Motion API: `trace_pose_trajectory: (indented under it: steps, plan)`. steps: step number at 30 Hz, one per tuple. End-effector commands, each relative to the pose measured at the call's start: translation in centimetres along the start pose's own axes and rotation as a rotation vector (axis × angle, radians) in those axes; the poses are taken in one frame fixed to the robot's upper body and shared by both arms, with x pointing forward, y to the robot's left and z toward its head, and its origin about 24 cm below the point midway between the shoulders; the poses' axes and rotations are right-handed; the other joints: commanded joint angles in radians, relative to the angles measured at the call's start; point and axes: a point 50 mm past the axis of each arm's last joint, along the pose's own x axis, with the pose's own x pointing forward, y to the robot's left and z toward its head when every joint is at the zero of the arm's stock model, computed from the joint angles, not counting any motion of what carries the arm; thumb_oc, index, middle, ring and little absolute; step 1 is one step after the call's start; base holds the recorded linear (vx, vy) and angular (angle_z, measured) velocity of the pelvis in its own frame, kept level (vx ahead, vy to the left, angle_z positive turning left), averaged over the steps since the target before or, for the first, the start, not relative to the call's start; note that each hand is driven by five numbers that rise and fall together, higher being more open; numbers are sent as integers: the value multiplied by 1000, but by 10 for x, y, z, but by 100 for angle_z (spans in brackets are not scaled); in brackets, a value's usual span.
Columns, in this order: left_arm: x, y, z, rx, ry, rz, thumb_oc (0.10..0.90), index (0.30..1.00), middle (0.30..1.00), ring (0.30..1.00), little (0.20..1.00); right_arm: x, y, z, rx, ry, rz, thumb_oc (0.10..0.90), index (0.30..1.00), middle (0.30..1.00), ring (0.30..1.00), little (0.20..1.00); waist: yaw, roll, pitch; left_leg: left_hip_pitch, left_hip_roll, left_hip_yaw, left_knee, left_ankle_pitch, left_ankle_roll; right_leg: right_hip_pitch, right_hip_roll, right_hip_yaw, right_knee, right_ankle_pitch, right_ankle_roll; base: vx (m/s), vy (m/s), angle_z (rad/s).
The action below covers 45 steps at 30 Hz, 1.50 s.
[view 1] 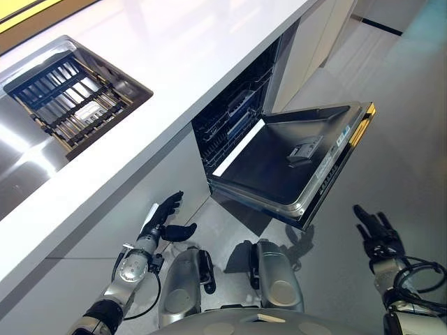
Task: Pick up plates and place into dishwasher.
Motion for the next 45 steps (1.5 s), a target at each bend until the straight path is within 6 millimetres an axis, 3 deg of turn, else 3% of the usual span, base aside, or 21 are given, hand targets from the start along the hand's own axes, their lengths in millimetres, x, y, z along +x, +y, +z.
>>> trace_pose_trajectory:
  steps: [1, 4, 11, 13, 14, 15, 19, 26, 34, 39, 45]
  plan:
    - [6, -6, 24, -11, -134, -18, 800, 900, 900, 900, 900, 10, 33, 6, 45, 36, 223, 800, 900, 900, 900, 900, 51, -1, -33, 11, -26, -35, 44, -55, 41, 55, 0, -51, 10, 45, -43, 6, -10, 7]
    - [6, -6, 25, -11, -132, -18, 800, 900, 900, 900, 900, 11, 50, -1, 53, 114, 340, 800, 900, 900, 900, 900, 65, 2, -30, 6, -31, -43, 53, -53, 40, 48, -8, -56, 27, 43, -42, 22, -23, 6]
    - [6, -1, 26, -3, -134, -18, 800, 900, 900, 900, 900, 5, 144, 7, 195, 194, 831, 800, 900, 900, 900, 900, 94, 0, -24, 4, -30, -56, 50, -37, 33, 36, -25, -69, 51, 47, -28, 21, -20, 4]
    - [6, 3, 27, -1, -138, -17, 800, 900, 900, 900, 900, -7, 175, 12, 262, 195, 1034, 800, 900, 900, 900, 900, 100, -3, -22, 3, -29, -60, 46, -32, 31, 35, -27, -73, 52, 49, -24, 9, -20, -1]
    - [6, 7, 28, 1, -137, -18, 800, 900, 900, 900, 900, -21, 197, 15, 320, 202, 1218, 800, 900, 900, 900, 900, 105, -6, -23, 3, -29, -63, 43, -29, 29, 36, -29, -78, 50, 50, -20, 15, -35, -1]
    - [6, 7, 27, 1, -136, -18, 800, 900, 900, 900, 900, -22, 199, 16, 325, 201, 1230, 800, 900, 900, 900, 900, 105, -7, -23, 3, -29, -63, 43, -29, 29, 37, -29, -79, 50, 50, -19, 25, -46, 3]
    - [3, 8, 25, 16, -129, -46, 800, 900, 900, 900, 900, -57, 239, 32, 413, 177, 1586, 800, 900, 900, 900, 900, 120, -20, -35, 0, -30, -75, 55, -33, 22, 51, -36, -91, 45, 54, -10, 42, -57, 1]
    - [0, 1, 21, 45, -125, -93, 800, 900, 900, 900, 900, -89, 272, 56, 509, 121, 1841, 800, 900, 900, 900, 900, 145, -23, -50, 6, -39, -99, 73, -41, 10, 90, -40, -102, 36, 48, -6, 59, -43, 4]
    - [0, -1, 21, 53, -127, -105, 800, 900, 900, 900, 900, -109, 299, 63, 532, 61, 1902, 800, 900, 900, 900, 900, 160, -21, -58, 34, -47, -110, 56, -40, 4, 136, -48, -110, 18, 40, -6, 54, -3, 23]
    - [-1, 0, 22, 44, -133, -102, 800, 900, 900, 900, 900, -107, 301, 68, 517, 57, 1864, 800, 900, 900, 900, 900, 168, -19, -62, 47, -48, -114, 43, -36, 1, 151, -52, -117, 10, 39, -5, 51, 4, 46]
    - [-4, 5, 25, 56, -175, -96, 800, 900, 900, 900, 900, -87, 286, 65, 498, 57, 1749, 800, 900, 900, 900, 900, 170, -23, -66, 53, -46, -115, 29, -30, 0, 156, -50, -119, 4, 39, -3, 15, 3, 0]
